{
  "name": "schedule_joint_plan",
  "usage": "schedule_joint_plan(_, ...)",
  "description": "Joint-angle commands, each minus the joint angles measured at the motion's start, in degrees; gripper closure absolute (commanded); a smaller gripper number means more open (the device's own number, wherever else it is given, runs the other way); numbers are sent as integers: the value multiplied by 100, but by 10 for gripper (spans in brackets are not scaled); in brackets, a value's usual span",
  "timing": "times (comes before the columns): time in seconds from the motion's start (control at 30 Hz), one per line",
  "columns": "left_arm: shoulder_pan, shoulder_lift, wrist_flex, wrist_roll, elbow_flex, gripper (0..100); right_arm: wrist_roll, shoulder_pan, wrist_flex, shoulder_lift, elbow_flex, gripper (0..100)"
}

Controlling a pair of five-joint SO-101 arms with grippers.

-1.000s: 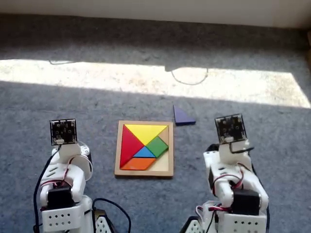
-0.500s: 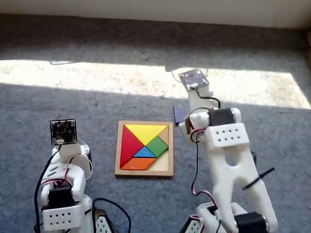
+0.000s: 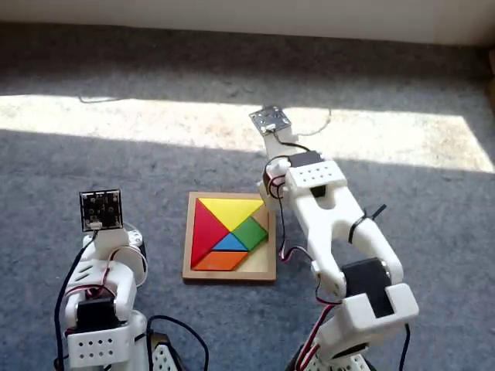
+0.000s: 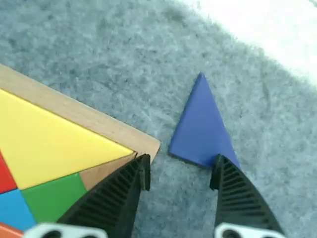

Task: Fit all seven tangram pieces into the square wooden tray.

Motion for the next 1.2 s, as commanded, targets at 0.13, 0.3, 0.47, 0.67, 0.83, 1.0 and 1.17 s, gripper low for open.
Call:
schedule_joint_plan(0.13,-40,-242,-123,-26,110,993,299,-31,-541,505,-321,796)
schedule_joint_plan(0.3,-40,-242,-123,-26,110,993,299,84,-752,945,-321,796)
schedule_joint_plan(0.47,-40,-242,-123,-26,110,994,299,259,-936,998,-330,796)
schedule_joint_plan(0.67,-40,-242,-123,-26,110,994,273,303,-901,778,-497,796)
schedule_joint_plan(0.83,-40,-242,-123,-26,110,994,273,277,-901,286,-532,793)
schedule_joint_plan(1.0,-40,-242,-123,-26,110,994,299,154,-901,690,-549,793)
schedule_joint_plan(1.17,-40,-242,-123,-26,110,994,308,154,-927,1130,-576,793)
